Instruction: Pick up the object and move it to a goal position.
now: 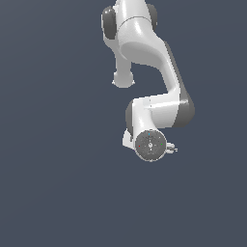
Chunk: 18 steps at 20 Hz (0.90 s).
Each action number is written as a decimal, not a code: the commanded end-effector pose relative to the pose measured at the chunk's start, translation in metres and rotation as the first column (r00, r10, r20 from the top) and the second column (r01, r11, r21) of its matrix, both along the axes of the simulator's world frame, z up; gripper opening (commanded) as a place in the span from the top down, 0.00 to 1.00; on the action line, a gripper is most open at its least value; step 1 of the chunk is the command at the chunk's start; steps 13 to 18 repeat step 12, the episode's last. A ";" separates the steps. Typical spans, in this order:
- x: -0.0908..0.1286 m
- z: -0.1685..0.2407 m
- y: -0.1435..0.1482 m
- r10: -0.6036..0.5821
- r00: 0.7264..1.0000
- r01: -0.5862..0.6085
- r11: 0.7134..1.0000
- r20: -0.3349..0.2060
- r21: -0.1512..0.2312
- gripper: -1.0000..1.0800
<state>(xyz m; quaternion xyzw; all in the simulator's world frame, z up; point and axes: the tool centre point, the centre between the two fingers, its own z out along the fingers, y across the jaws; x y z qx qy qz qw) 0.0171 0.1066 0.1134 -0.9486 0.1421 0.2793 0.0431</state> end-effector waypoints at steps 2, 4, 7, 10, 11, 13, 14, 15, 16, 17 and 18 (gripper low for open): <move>0.007 0.004 0.010 -0.001 1.000 0.001 1.000 0.001 -0.001 1.00; 0.009 0.005 0.014 -0.001 1.000 0.001 1.000 0.001 -0.001 1.00; 0.012 0.006 0.018 -0.001 1.000 0.001 1.000 0.001 -0.001 1.00; 0.013 0.006 0.019 -0.001 1.000 0.001 1.000 0.001 -0.001 1.00; 0.013 0.006 0.019 -0.001 1.000 0.001 1.000 0.001 -0.001 1.00; 0.013 0.006 0.019 -0.001 1.000 0.001 1.000 0.001 -0.001 1.00; 0.013 0.006 0.019 -0.001 1.000 0.001 1.000 0.001 -0.001 1.00; 0.013 0.006 0.019 -0.001 1.000 0.001 1.000 0.001 -0.001 1.00; 0.013 0.006 0.019 -0.001 1.000 0.001 1.000 0.001 -0.001 1.00; 0.013 0.006 0.019 -0.001 1.000 0.001 1.000 0.001 -0.001 1.00; 0.013 0.006 0.019 -0.001 1.000 0.001 1.000 0.001 -0.001 1.00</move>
